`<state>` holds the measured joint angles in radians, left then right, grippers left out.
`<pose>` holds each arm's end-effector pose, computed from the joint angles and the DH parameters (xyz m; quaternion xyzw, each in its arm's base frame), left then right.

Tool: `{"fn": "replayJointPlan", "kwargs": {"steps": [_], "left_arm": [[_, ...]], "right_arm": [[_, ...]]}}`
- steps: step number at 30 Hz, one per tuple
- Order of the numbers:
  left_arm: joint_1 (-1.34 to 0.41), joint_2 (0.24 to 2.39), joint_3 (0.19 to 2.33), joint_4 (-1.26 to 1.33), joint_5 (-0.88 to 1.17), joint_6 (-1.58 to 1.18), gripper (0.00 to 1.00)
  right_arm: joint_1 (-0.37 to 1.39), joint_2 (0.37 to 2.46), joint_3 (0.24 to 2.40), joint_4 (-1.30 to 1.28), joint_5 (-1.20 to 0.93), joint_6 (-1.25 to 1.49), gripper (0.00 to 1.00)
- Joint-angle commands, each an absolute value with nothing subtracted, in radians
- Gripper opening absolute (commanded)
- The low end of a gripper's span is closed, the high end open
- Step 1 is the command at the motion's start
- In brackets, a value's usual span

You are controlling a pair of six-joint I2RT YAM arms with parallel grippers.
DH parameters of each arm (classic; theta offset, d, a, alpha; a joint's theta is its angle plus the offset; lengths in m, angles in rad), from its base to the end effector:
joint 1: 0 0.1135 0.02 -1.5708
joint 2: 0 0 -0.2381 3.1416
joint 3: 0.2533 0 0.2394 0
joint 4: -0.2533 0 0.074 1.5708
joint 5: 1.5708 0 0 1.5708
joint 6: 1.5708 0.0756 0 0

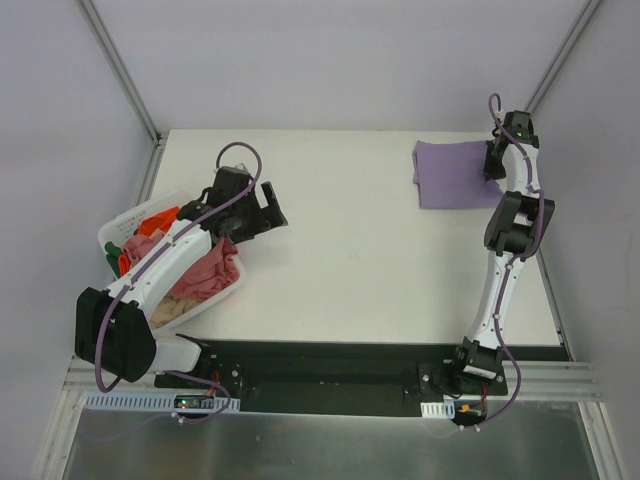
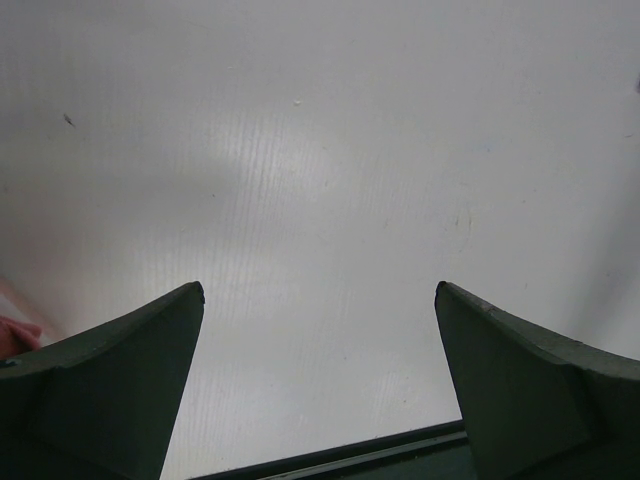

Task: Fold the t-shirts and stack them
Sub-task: Put the neatly folded tshirt into the corner of the board with the right arm

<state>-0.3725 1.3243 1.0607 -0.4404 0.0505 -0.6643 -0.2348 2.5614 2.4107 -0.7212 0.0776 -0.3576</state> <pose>0.2922 -0.1183 0.2452 -0.1214 0.8992 -0.2279 0.3533 0.5368 -0.1344 0.1542 -0.0443 0.9379 -0.1347 0.3166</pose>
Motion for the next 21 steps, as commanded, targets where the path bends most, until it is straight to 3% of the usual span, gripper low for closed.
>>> {"fn": "replayJointPlan", "kwargs": {"steps": [1,3,7,8,9,16,19,21], "left_arm": [[-0.377,1.322,1.1,-0.46,0.054,-0.653,0.99],[-0.377,1.321,1.107,-0.462,0.052,-0.646,0.99],[-0.379,1.313,1.121,-0.462,0.063,-0.631,0.99],[-0.382,1.312,1.124,-0.462,0.061,-0.623,0.99],[-0.387,1.312,1.126,-0.462,0.06,-0.617,0.99],[-0.405,1.247,1.089,-0.462,0.066,-0.592,0.99],[-0.414,1.198,1.049,-0.46,0.054,-0.597,0.99],[-0.416,1.166,1.023,-0.46,0.046,-0.604,0.99]], "right_arm": [[-0.239,2.546,2.462,-0.664,0.075,-0.387,0.08],[-0.239,2.533,2.45,-0.663,0.093,-0.379,0.2],[-0.239,2.45,2.387,-0.646,0.138,-0.331,0.68],[-0.238,2.424,2.366,-0.64,0.123,-0.33,0.76],[-0.238,2.389,2.353,-0.641,0.114,-0.324,0.97],[-0.198,2.122,2.265,-0.726,0.158,-0.282,0.96],[-0.18,1.918,2.021,-0.694,0.103,-0.171,0.96],[-0.166,1.733,1.695,-0.535,0.017,-0.088,0.96]]}}
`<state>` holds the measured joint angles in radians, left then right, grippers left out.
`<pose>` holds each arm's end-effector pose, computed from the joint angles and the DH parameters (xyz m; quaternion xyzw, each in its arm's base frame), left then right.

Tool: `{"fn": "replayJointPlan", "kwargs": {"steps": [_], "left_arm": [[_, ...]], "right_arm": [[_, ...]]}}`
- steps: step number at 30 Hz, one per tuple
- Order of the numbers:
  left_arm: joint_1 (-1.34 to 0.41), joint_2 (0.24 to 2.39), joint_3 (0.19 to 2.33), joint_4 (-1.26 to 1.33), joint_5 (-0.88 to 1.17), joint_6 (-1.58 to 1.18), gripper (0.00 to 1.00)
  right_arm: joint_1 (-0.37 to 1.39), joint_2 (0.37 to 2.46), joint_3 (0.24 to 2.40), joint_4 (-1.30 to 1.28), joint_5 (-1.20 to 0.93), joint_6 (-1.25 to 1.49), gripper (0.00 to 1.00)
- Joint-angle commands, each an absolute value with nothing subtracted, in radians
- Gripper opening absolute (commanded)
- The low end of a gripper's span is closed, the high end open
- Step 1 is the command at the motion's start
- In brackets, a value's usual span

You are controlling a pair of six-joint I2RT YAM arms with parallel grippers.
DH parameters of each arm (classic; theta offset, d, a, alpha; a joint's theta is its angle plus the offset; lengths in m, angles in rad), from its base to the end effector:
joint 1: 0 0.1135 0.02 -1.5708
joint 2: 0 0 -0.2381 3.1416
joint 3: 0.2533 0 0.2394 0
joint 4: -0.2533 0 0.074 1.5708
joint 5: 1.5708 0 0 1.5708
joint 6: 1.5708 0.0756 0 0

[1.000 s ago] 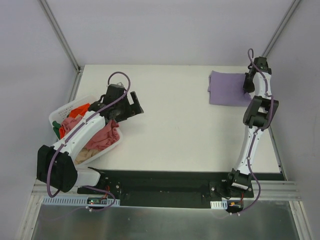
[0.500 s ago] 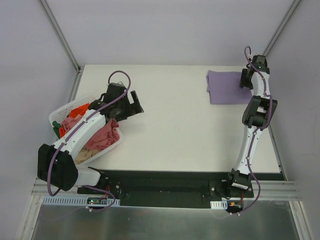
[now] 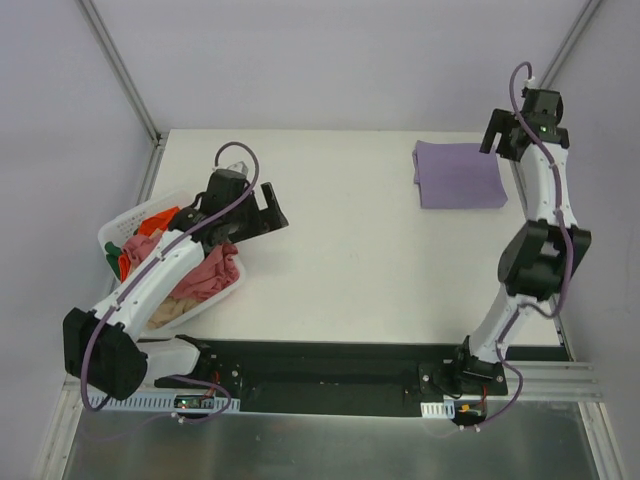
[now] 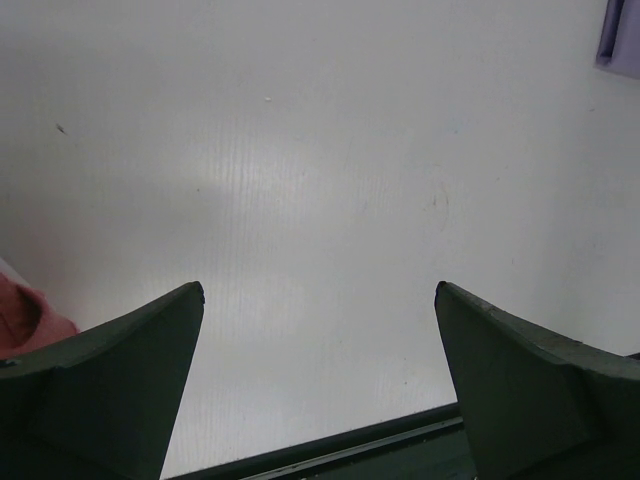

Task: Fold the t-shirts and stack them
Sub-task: Put the neatly folded tshirt into the corner of the board with the right arm

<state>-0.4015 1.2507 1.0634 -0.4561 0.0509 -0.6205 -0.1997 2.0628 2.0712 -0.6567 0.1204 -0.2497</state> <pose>0.2779 -0.1222 0.2656 -0.0864 0.8900 -0.2385 0.3789 0.4711 -0.1046 0.2953 0.0044 0.8943 -0.1515 0.4211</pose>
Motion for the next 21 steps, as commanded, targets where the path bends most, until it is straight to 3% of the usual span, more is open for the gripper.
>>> {"fn": "replayJointPlan", "kwargs": {"steps": [1,3,6,12,21], "left_arm": [[-0.417,1.145,1.008,-0.46,0.051,-0.606,0.99],[-0.423,1.105,0.983,-0.459,0.064,-0.601,0.99],[-0.44,1.037,0.93,-0.446,0.042,-0.594,0.99],[-0.465,0.942,0.835,-0.413,0.057,-0.583,0.99],[-0.469,0.792,0.733,-0.377,0.042,-0.586,0.99]], "right_arm": [[-0.15,1.627,1.549,-0.429,0.011,-0.057,0.96],[-0.097,1.454,1.25,-0.312,-0.006,-0.028,0.96],[-0.02,1.231,1.028,-0.301,0.04,0.023,0.96],[-0.005,0.843,0.567,-0.089,-0.083,0.166,0.96],[-0.006,0.577,0.402,-0.092,-0.069,0.192,0.96]]}}
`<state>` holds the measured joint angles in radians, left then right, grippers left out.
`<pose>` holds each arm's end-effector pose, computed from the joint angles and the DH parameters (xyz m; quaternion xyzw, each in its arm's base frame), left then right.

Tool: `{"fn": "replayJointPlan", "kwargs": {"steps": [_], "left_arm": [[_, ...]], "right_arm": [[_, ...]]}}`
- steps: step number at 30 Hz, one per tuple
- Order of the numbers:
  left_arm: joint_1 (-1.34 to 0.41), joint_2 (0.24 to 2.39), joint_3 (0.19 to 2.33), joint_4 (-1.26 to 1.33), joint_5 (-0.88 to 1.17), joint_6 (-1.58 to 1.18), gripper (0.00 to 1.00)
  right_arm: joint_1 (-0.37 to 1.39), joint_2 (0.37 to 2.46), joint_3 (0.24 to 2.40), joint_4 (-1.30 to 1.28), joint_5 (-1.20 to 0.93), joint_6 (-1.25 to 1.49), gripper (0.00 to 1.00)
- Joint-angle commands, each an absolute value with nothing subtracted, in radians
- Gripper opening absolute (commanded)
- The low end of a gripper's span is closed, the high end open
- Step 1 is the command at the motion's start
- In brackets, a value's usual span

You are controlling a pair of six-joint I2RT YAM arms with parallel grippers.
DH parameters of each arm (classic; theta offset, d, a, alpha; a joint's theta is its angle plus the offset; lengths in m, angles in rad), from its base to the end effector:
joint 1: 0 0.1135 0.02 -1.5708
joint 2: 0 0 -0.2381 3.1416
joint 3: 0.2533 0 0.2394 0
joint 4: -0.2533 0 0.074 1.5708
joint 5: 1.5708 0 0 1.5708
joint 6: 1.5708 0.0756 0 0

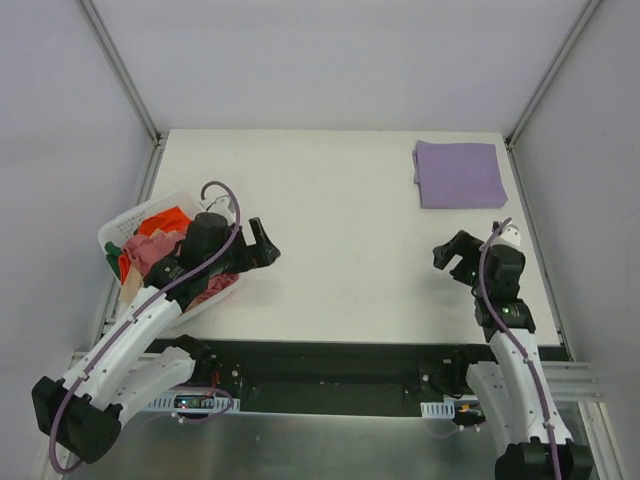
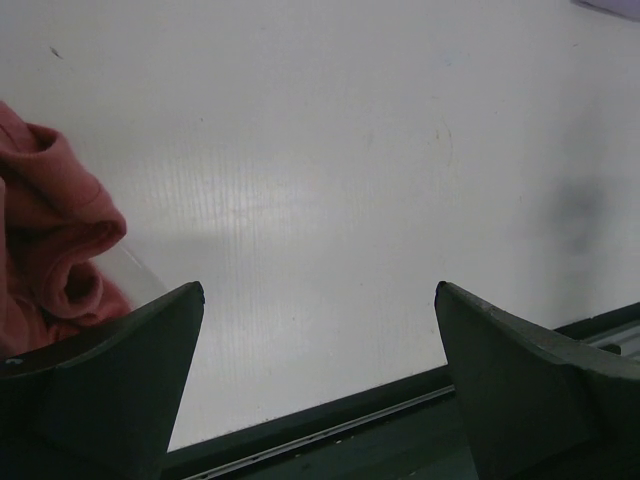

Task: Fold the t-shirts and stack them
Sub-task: Put the neatly folded tshirt into the corner of the board with the right arm

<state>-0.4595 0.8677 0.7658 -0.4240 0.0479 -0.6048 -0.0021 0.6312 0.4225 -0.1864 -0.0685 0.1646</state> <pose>0.2063 -0.1061 0.2562 -0.0510 0.8649 -0.2710 0.4193 0.2049 0.0047 0.2072 0.0503 0.8303 0.0734 0.5501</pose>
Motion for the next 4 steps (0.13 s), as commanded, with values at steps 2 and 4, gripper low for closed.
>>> {"fn": "replayJointPlan", "kwargs": {"steps": [2,4], "left_arm": [[-0.469,0.759,0.716,-0.379,0.022,-0.588,0.99],[-0.469,0.727,0.701,-0.377,0.006,-0.588,0.99]], "right_arm": [[-0.005,0.555,0.4,-0.089,-0.06,0.181,0.96],[-0.005,0.54,0.405,-0.09,-0.045,0.166,0.96]]}}
